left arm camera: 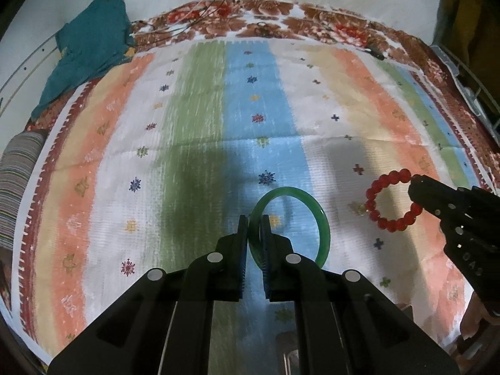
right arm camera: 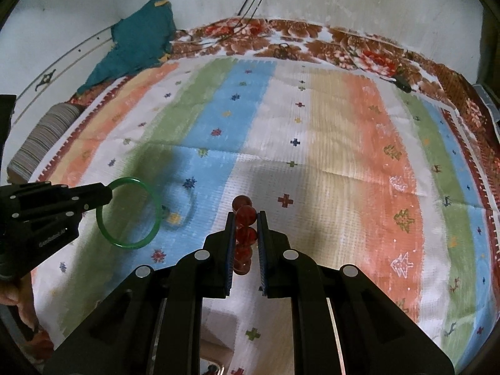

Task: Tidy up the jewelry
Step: 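Lift the bangle and red bracelet and carry them toward the silver tin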

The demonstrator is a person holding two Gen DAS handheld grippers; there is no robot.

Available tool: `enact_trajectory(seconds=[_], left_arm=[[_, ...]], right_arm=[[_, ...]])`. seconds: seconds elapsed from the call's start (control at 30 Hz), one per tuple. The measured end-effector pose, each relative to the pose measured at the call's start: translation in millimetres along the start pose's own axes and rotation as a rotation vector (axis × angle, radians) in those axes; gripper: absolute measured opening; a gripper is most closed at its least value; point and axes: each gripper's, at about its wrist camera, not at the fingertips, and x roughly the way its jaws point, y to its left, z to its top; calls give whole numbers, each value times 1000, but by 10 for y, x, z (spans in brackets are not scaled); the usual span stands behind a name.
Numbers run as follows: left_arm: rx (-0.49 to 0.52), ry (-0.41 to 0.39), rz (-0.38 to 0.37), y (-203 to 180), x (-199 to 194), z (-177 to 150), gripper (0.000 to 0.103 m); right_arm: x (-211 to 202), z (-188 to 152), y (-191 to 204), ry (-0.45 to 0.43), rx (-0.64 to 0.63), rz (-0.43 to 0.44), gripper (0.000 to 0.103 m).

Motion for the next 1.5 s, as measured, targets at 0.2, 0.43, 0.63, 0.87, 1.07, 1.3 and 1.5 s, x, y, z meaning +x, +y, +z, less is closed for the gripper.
enact_trajectory(seconds=[0.2,0.43,0.63,0.87,1.07,1.3,1.5], left_arm=[[11,-39,-21,-67,-215,-22,8],[33,-60,-33,-149,-357,-86,8],[40,-66,-38,-178,-428,-147,8],[46,-88,-49,-207,-561,-223,8],[60,-106,-55,-261,-674,-305,8],[81,-115,-65,-330,-762,-376,8],[89,-124,-70,-372,-838,-461,8]], right_arm=[[-124,-34,25,-16,3,7,14],[-232,-58,24,-39,5,-5,14],[-338,-111,24,-54,3,-2,14],[-510,-195,84,-79,-17,2,14],[-634,-257,132,-99,-31,11,14],[-722,-330,166,-108,-42,12,14],[-805,-393,202,-117,-49,24,14]])
